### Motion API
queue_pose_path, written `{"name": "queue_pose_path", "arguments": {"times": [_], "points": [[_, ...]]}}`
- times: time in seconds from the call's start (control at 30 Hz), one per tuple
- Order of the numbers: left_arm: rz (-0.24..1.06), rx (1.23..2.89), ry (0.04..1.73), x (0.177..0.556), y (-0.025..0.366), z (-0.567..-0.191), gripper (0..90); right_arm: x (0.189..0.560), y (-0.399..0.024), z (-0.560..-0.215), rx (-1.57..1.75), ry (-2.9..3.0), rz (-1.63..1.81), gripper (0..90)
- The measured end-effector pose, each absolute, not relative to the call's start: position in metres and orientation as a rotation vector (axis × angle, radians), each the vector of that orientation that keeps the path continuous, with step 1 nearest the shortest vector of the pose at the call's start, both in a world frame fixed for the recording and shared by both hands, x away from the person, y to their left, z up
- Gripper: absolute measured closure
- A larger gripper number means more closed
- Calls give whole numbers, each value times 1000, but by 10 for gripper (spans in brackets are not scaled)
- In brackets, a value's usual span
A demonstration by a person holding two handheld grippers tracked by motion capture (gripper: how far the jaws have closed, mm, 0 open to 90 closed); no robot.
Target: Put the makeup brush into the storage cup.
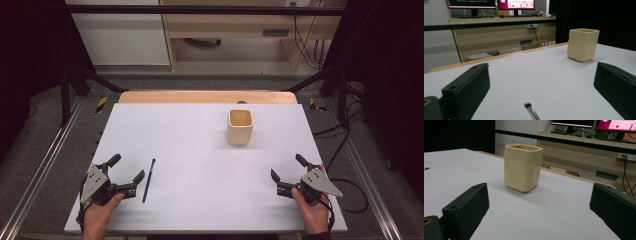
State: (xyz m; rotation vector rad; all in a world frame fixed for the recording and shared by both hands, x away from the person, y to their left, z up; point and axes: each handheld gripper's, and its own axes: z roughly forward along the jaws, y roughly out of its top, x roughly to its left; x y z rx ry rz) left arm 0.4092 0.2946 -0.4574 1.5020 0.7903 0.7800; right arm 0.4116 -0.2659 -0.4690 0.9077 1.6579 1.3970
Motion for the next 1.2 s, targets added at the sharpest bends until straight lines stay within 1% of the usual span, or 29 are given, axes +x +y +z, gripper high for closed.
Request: {"name": "queue_pose_path", "arguments": {"times": [0.27, 0.57, 0.73, 0.8, 1.03, 1.2], "points": [[759, 1570, 792, 410, 284, -450, 6, 409, -268, -469, 912, 1655, 1384, 26], [737, 1724, 787, 416, 262, -426, 7, 408, -271, -468, 929, 1628, 1391, 25], [709, 1786, 810, 420, 252, -414, 10, 407, -270, -467, 920, 1631, 1388, 24], [691, 1850, 830, 422, 245, -407, 9, 407, -269, -467, 913, 1628, 1383, 23], [644, 1971, 906, 430, 232, -398, 16, 405, -268, -466, 902, 1630, 1381, 20], [654, 2052, 919, 433, 223, -393, 20, 405, -269, -466, 908, 1624, 1379, 20]]}}
